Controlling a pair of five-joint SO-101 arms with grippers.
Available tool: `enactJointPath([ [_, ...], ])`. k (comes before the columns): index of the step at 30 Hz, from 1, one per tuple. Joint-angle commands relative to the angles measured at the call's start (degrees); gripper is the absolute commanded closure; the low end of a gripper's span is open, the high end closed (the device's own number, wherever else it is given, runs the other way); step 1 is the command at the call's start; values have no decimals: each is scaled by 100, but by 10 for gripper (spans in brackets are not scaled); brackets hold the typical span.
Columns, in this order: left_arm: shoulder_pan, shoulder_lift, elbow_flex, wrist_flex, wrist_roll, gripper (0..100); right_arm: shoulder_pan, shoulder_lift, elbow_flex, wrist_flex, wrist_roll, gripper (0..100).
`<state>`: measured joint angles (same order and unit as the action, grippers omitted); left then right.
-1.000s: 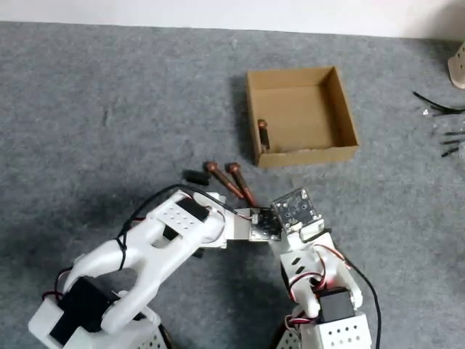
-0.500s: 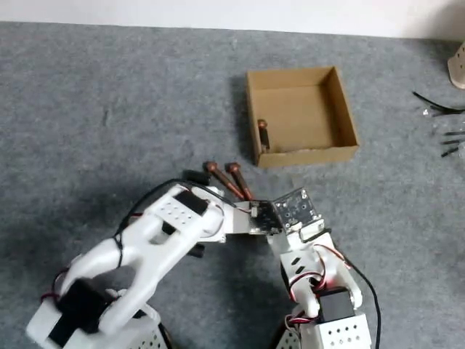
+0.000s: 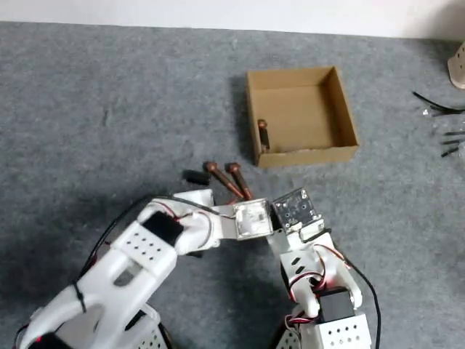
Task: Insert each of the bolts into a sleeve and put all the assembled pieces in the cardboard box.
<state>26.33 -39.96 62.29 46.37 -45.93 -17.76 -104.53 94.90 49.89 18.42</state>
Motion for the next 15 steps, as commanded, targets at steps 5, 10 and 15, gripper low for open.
enactJointPath([
  [5, 92, -330, 391, -404, 53, 979, 57, -66, -31, -215, -18, 994],
  [10, -259, -330, 277, -422, 53, 802, 57, -57, -31, -215, -18, 994],
  [15, -620, -330, 277, -563, -202, 819, 57, -66, 180, -365, -9, 994],
])
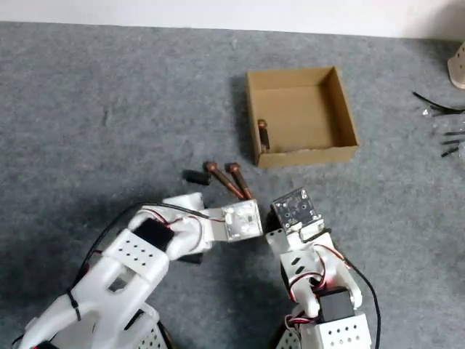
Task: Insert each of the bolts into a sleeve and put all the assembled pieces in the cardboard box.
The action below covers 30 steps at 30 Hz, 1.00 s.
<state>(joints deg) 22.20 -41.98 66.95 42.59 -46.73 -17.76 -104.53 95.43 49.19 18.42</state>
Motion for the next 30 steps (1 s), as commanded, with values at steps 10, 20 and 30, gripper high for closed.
enactJointPath([
  [10, -163, 127, -646, -176, -492, 829, 57, -66, 119, -303, -9, 994],
  [20, -163, 3398, -3169, 958, -1723, 828, 57, -66, 119, -303, -9, 994],
  [30, 75, 4286, -4163, 1248, -2611, 828, 57, -66, 119, -303, -9, 994],
])
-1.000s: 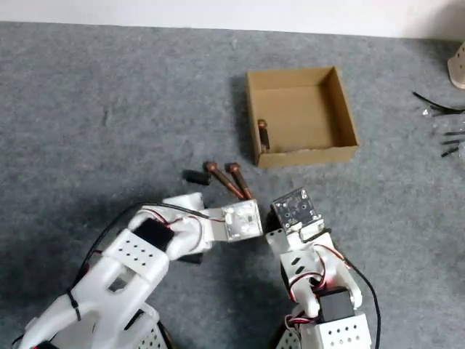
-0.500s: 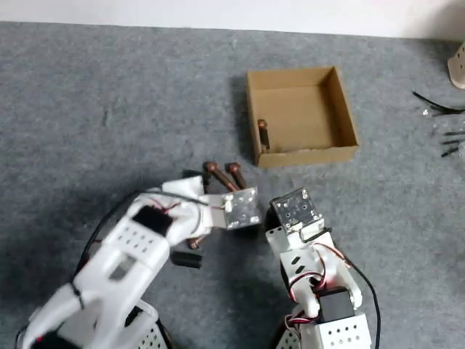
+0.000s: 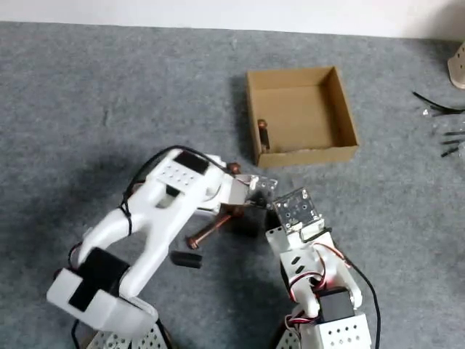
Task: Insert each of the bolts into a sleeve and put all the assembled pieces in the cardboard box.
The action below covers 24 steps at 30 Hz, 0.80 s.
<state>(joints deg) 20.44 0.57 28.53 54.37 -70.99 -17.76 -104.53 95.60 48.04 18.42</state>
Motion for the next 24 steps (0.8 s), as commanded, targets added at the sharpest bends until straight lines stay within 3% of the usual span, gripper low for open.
enactJointPath([
  [1, 321, 92, -338, 70, -246, 828, 57, -66, 101, -189, -9, 994],
  [21, 523, 1332, -848, 79, -343, 833, 57, -66, 101, -189, -9, 994],
  [24, 514, 1341, -866, 220, -334, 875, 57, -66, 101, -189, -9, 994],
])
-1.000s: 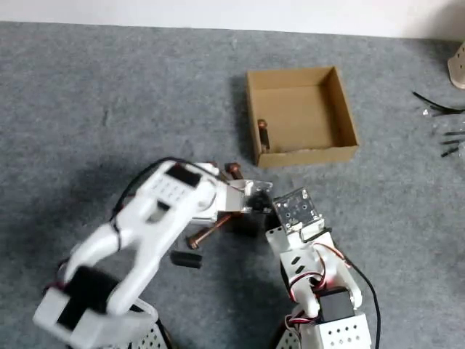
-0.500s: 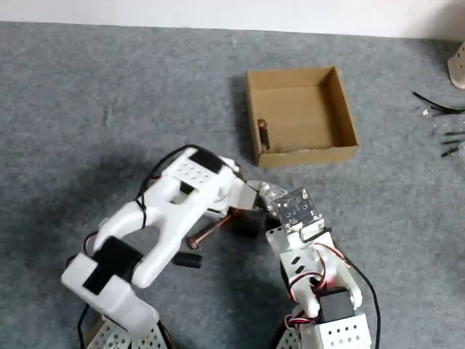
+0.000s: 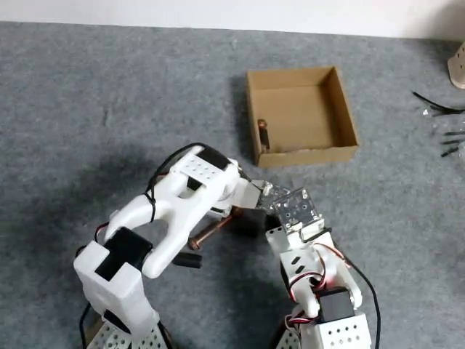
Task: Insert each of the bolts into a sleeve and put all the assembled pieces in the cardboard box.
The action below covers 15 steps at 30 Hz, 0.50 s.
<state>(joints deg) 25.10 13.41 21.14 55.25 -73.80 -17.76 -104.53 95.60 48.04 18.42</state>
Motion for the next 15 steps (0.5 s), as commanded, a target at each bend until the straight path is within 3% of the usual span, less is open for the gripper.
enactJointPath([
  [1, 48, 57, -154, 220, -62, 905, 57, -66, 101, -189, -9, 994],
  [4, 48, 57, -136, 281, -53, 995, 57, -66, 101, -189, -9, 994],
  [11, 48, 48, -119, 290, -26, 994, 57, -66, 101, -189, -9, 994],
  [15, -66, -48, -207, 273, 721, 994, 57, -66, 101, -198, -9, 994],
])
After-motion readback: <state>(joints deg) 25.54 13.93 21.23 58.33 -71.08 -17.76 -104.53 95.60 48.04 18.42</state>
